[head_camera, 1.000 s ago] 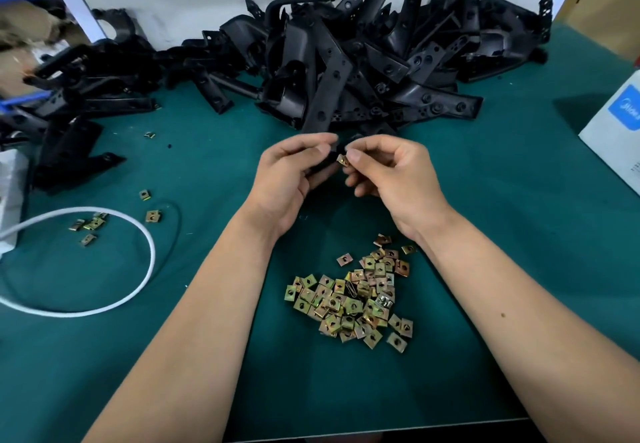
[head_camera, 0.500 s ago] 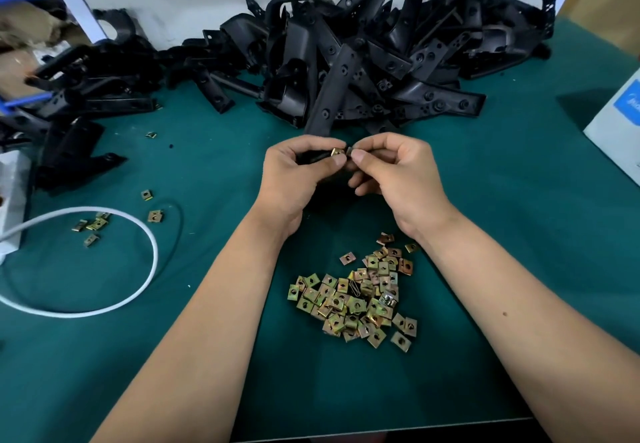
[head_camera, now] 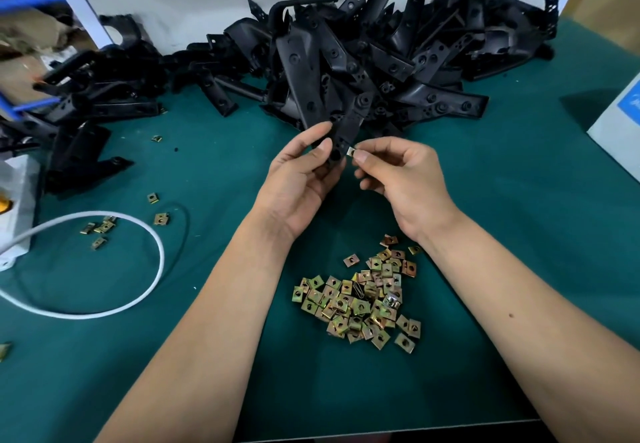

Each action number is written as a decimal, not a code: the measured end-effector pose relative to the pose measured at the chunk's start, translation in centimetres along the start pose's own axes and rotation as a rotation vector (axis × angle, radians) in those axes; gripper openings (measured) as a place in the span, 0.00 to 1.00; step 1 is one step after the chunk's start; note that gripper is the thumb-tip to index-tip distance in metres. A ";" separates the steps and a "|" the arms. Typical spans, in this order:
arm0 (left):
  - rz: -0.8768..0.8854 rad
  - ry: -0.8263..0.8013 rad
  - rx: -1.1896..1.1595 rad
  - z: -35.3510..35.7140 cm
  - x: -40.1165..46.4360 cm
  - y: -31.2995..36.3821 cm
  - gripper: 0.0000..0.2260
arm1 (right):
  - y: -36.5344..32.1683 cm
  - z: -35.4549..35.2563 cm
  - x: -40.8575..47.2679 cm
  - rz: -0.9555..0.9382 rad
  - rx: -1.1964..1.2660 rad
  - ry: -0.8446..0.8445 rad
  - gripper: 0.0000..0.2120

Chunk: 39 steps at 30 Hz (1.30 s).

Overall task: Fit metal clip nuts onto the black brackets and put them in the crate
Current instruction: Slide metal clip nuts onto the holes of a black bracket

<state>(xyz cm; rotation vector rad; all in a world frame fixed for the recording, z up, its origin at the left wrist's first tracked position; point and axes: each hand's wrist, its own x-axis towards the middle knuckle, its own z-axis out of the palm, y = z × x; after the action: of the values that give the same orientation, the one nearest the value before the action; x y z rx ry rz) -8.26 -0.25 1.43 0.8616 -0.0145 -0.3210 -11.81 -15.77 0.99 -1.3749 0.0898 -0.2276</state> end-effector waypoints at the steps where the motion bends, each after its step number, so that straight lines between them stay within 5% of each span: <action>1: 0.000 -0.001 -0.003 0.0 0.0 0.0 0.10 | 0.0 0.0 0.0 -0.001 0.003 0.007 0.05; 31: 0.012 0.029 0.161 0.4 -0.1 -0.4 0.05 | -0.4 -0.2 0.1 0.068 0.049 0.006 0.05; 39: 0.019 -0.007 0.228 0.5 -0.4 -0.1 0.12 | -1.0 -0.3 -0.1 0.123 0.125 0.001 0.08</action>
<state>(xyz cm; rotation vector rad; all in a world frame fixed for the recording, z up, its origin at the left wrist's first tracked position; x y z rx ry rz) -8.76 -0.50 1.73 1.0857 -0.0669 -0.3081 -12.05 -16.23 1.92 -1.2401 0.1580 -0.1287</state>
